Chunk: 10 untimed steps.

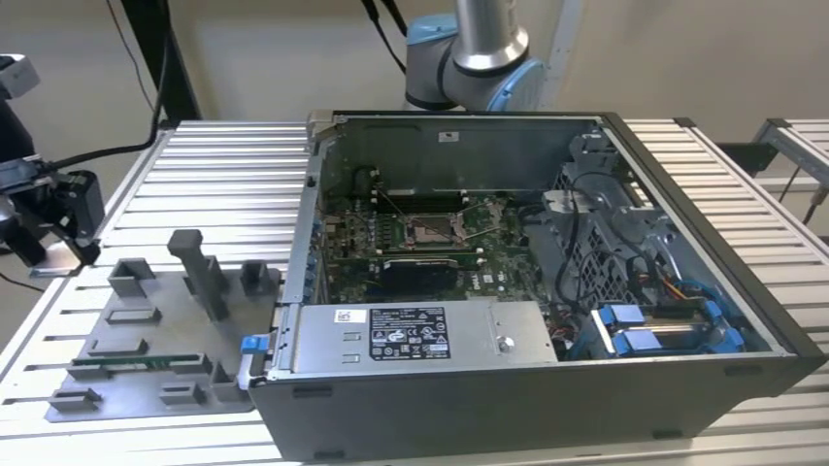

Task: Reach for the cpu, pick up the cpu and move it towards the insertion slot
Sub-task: 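Pick up the cpu and move it towards the insertion slot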

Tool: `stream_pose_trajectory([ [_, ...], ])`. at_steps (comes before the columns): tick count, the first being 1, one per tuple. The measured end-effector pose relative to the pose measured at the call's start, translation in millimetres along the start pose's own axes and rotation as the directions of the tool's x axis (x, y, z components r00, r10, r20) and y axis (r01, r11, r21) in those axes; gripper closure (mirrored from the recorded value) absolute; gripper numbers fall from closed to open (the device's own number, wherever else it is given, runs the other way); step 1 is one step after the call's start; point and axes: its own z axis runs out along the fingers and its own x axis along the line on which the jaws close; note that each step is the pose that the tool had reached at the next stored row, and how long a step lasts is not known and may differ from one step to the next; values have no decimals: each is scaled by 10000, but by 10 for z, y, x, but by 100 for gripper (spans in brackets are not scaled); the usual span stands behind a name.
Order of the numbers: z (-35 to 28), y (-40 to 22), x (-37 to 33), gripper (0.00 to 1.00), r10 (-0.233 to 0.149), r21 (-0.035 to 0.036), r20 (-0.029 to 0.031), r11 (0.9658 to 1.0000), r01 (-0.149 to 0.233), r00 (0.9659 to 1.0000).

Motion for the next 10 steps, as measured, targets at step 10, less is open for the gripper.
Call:
stream_pose_trajectory([
  [10,-195,7,-1,100,1,-1,1,10000,-1,10000],
])
